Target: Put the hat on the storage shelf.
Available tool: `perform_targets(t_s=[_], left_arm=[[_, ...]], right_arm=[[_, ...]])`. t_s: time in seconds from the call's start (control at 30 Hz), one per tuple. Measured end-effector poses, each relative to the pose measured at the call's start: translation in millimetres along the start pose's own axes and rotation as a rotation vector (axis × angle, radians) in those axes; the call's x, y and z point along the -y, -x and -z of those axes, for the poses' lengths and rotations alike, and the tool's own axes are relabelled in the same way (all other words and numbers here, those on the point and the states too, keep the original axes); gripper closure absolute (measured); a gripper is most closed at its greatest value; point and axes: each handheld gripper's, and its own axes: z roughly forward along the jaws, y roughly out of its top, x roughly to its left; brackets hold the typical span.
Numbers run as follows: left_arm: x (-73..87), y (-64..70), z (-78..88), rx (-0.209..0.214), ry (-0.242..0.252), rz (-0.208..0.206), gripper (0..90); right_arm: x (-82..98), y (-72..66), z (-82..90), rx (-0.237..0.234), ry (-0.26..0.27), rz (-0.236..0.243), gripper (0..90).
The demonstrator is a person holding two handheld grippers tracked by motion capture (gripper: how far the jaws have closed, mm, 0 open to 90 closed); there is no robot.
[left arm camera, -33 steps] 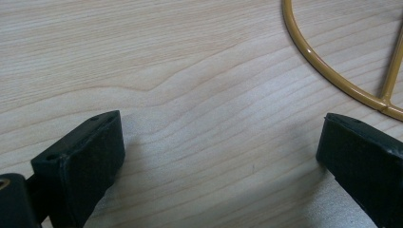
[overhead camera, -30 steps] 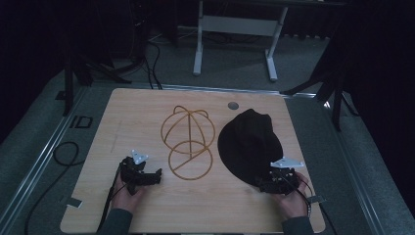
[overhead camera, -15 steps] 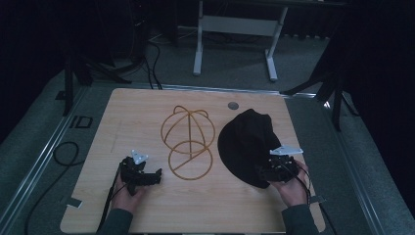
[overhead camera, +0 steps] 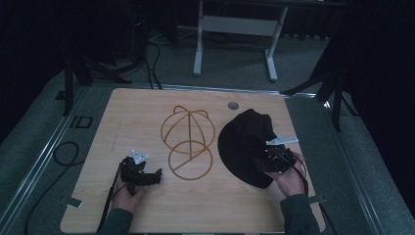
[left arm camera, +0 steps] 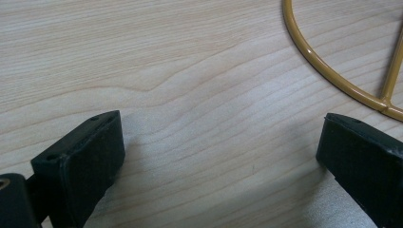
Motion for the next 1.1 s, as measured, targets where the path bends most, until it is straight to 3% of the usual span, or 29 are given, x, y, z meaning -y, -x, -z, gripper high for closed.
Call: perform_targets(t_s=[0.27, 0.43, 0.67, 0.77, 0.9, 1.1], left_arm=[[0.0, 0.2, -0.1, 0.000, 0.002, 0.002, 2.4], [0.0, 0.0, 0.0, 0.000, 0.000, 0.000, 2.4], [0.0, 0.0, 0.0, 0.000, 0.000, 0.000, 2.4], [0.0, 0.0, 0.0, 0.000, 0.000, 0.000, 2.4], [0.0, 0.0, 0.0, 0.000, 0.000, 0.000, 2.4], [0.0, 0.1, -0.1, 0.000, 0.001, 0.001, 2.4]], right_arm=[[-18.7, -0.4, -3.7, 0.001, -0.023, 0.014, 18.2], [-36.9, 0.9, -9.3, -0.007, -0.085, 0.009, 18.8], [-50.7, 3.5, -15.6, -0.019, -0.173, 0.027, 28.0], [-57.1, 2.8, -15.4, -0.045, -0.205, 0.013, 33.3], [-63.3, 2.7, -15.4, -0.066, -0.238, -0.018, 31.7], [-71.8, 2.4, -23.3, -0.051, -0.284, -0.060, 31.3]])
